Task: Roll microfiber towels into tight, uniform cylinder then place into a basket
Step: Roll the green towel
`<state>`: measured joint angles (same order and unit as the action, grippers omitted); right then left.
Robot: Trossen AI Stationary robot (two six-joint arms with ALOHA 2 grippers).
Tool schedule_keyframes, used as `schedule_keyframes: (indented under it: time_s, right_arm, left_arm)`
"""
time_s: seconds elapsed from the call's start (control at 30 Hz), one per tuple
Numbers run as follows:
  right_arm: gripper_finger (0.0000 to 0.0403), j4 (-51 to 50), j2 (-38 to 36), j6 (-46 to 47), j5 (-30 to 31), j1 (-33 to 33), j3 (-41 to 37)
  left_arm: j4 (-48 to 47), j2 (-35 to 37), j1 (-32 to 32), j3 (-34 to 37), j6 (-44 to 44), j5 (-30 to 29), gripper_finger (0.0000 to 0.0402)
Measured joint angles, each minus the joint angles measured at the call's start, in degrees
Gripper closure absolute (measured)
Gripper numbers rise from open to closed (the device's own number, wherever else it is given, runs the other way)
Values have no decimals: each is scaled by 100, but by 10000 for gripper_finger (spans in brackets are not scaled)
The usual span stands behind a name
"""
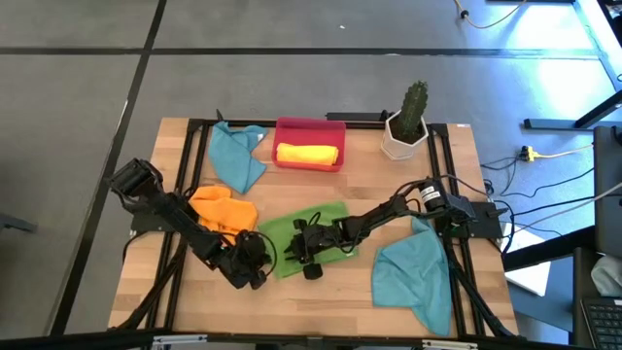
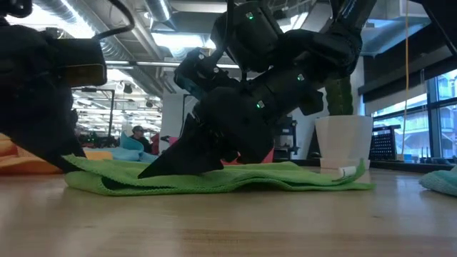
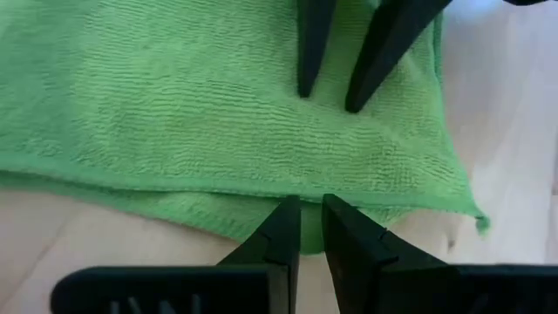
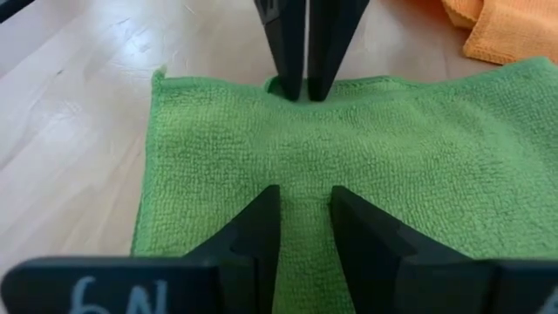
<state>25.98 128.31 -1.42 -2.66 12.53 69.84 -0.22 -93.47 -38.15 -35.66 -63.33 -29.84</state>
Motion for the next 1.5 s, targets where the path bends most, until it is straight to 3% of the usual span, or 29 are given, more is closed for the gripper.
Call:
schedule_keyframes:
  time_s: [0.77, 1.17, 1.5]
  right_arm:
    - [295, -49, -2, 97, -6, -39, 0]
    - [295, -68, -4, 113, -20, -39, 0]
    - [295, -87, -4, 115, -9, -42, 0]
  left_arm:
    - [1249, -400, -141, -13, 696, 979, 358]
    - [1120, -411, -117, -7, 740, 405, 358]
    - [1143, -413, 100, -4, 1194, 503, 358]
